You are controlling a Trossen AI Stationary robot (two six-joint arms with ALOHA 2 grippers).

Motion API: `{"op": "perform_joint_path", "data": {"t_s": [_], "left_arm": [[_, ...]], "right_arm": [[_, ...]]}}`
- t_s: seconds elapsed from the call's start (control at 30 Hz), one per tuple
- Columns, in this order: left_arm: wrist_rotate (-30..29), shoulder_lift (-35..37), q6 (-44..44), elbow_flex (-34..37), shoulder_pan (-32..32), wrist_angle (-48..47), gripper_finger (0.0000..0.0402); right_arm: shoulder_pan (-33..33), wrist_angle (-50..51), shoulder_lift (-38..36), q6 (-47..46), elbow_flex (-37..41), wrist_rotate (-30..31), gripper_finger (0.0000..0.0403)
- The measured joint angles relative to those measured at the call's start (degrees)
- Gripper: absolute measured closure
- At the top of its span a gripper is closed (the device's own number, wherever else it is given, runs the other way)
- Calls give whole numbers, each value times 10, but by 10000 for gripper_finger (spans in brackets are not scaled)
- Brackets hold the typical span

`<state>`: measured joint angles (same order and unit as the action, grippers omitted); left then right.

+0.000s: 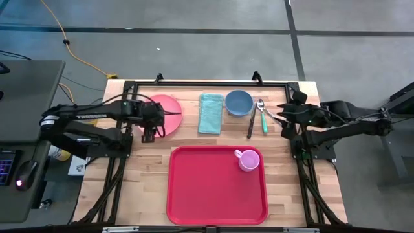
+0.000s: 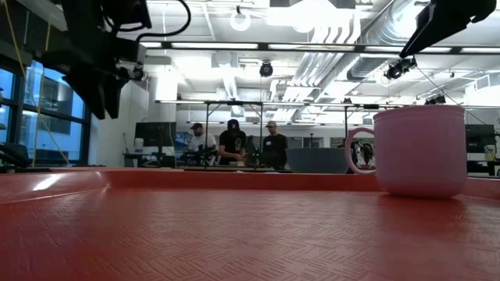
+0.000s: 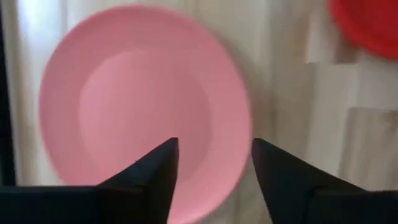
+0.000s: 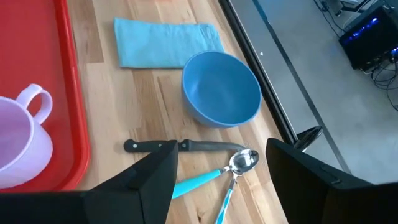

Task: Set up tray
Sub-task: Put the pink plate on the red tray

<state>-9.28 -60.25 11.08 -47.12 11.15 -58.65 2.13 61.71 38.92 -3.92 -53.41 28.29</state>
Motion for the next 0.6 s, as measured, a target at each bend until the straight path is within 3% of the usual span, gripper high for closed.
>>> {"op": "perform_joint_path", "data": {"t_s": [0.2,0.47,0.53,0.6], "left_arm": [[-11,0,-95,50,-98,66,130],[-275,-19,-236,103,-233,76,129],[-308,-30,-251,109,-252,76,134],[-302,-46,-266,111,-264,83,142]], "right_arm": [[0,21,0,0,0,-1,178],[0,20,0,-1,0,-1,178],[0,20,0,-4,0,-1,178],[0,20,0,-9,0,-1,178]]}}
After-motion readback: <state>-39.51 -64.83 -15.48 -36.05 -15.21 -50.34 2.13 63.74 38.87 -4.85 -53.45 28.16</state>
